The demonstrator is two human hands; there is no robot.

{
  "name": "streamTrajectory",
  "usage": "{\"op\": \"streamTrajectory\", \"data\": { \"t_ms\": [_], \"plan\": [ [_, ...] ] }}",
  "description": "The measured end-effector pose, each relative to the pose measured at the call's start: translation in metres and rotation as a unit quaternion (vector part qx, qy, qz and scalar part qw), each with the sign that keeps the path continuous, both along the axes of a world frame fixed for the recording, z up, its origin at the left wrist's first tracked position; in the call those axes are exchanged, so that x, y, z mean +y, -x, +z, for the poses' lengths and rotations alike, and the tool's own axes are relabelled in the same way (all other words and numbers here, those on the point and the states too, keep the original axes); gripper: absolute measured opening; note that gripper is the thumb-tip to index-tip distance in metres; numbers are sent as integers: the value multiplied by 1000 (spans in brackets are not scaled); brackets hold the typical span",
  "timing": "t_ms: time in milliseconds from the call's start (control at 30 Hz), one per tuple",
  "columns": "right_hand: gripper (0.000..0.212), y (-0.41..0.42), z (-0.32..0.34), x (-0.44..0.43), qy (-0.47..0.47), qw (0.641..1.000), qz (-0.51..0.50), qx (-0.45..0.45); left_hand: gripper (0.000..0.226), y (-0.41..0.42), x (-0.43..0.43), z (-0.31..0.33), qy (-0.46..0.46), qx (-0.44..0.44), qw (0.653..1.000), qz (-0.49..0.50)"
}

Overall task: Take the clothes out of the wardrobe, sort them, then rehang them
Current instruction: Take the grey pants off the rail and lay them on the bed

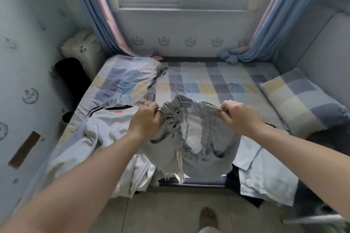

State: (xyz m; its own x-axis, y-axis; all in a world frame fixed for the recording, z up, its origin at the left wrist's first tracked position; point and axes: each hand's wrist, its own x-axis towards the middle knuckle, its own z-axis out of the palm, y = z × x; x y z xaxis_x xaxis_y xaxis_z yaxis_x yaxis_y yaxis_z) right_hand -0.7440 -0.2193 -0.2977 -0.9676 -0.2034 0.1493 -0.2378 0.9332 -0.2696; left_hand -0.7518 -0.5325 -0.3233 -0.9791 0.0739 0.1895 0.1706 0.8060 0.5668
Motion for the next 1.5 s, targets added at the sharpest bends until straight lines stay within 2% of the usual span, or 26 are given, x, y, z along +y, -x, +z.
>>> {"op": "streamTrajectory", "data": {
  "t_ms": [333,467,700,867,1100,1367,1500],
  "plan": [
    [12,83,-111,58,-8,990,-34,-139,12,75,61,-100,18,-127,992,15],
    [10,127,-175,77,-11,977,-24,-212,15,101,84,-156,28,-201,979,37],
    [18,179,-292,90,-22,955,-40,-293,19,145,114,-252,43,-291,953,75],
    [20,217,-353,85,-7,943,-75,-325,19,196,116,-312,50,-299,950,79],
    [21,274,-437,73,-7,934,-127,-333,20,273,106,-408,64,-298,952,29],
    [22,318,-526,54,5,925,-179,-336,18,323,94,-510,101,-312,945,13],
    [38,328,-558,55,18,916,-190,-352,28,343,93,-540,83,-310,947,17]
  ]
}}
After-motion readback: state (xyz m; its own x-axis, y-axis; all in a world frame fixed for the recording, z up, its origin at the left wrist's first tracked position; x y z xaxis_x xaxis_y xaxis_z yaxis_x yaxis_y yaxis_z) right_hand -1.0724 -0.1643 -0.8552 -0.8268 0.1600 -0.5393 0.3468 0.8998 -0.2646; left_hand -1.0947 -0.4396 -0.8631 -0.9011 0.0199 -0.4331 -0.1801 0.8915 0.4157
